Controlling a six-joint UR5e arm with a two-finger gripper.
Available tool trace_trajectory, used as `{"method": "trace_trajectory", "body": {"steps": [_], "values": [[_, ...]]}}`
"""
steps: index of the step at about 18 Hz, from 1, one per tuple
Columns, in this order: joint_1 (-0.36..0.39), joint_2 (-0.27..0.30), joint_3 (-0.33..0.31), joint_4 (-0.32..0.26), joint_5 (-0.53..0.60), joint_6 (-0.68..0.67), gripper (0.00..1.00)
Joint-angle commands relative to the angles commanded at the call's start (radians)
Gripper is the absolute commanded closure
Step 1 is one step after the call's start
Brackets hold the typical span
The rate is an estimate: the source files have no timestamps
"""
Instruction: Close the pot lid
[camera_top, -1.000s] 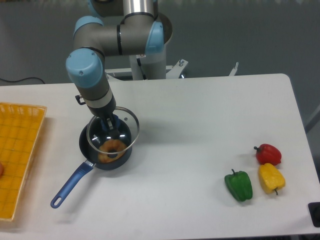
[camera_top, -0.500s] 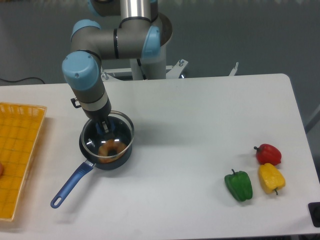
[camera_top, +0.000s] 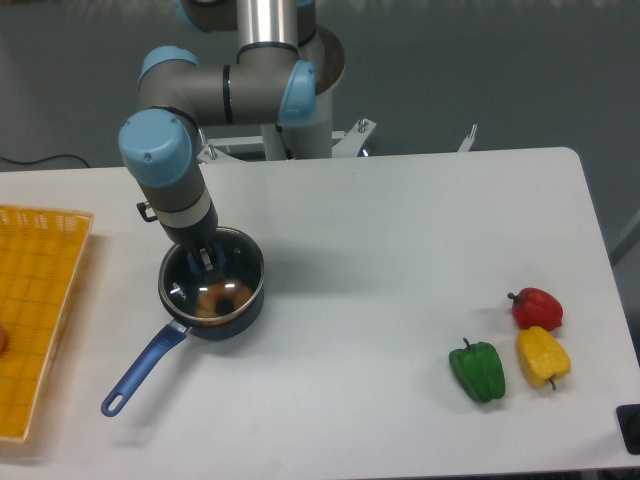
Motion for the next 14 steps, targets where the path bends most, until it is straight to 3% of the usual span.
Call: {"method": "trace_trajectory", "body": {"steps": [14], "values": [[-0.011, -0.011, 0.0, 0.002, 0.002, -0.014, 0.54]]}}
